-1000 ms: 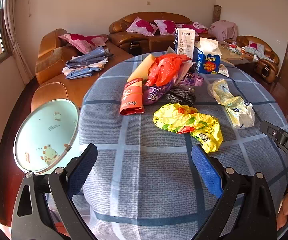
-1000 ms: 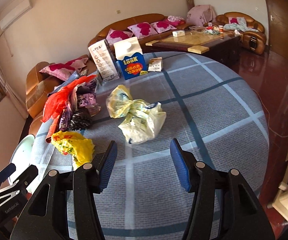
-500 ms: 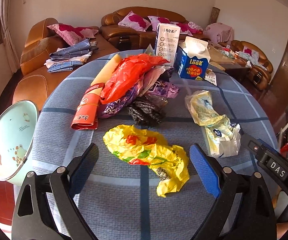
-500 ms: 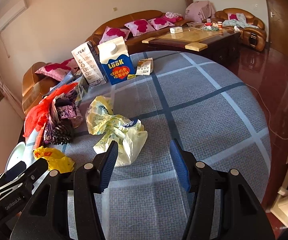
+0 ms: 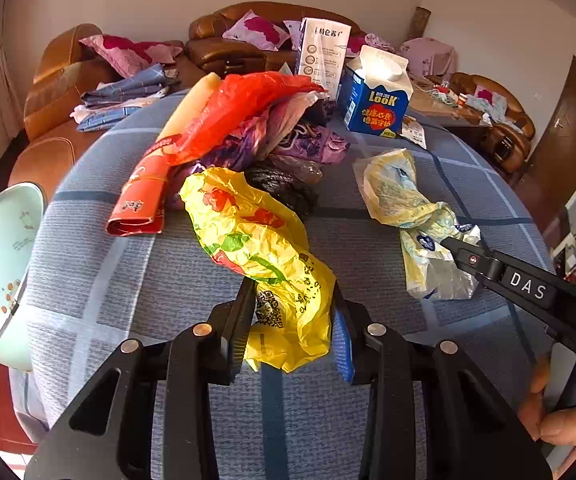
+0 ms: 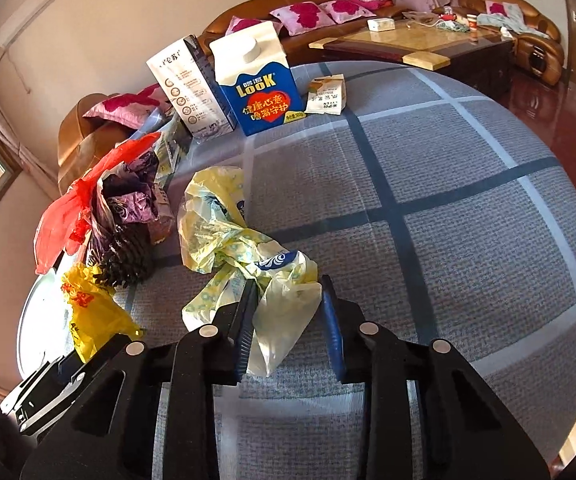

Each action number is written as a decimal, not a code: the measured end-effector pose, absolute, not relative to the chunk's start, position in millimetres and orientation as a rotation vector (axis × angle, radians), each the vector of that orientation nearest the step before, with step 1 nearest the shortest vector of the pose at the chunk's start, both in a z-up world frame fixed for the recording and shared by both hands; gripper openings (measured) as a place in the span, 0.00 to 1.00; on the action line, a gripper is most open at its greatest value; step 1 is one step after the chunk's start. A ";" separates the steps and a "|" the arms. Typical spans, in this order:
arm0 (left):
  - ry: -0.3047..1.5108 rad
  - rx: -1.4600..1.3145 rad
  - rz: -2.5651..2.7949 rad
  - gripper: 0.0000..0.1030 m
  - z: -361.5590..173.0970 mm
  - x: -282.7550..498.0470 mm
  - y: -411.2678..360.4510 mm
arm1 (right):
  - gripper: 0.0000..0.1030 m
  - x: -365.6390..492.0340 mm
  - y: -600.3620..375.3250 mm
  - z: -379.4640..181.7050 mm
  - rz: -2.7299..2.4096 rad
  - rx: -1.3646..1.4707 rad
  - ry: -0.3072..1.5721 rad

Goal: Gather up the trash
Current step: 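Grasp the yellow bag with the left tool while the right tool grasps the pale printed bag, then carry both bags over the light-blue bin and open both tools to drop them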

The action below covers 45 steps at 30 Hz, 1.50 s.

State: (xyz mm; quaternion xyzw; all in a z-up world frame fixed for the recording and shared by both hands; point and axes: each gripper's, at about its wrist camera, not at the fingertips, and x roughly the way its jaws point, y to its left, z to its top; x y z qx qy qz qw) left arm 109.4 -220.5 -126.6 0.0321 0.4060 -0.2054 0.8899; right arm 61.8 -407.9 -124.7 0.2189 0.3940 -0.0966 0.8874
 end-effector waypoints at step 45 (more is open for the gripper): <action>0.652 0.058 -0.105 0.33 -53.5 119.9 -11.6 | 0.27 55.1 -202.9 -57.3 0.002 0.228 0.675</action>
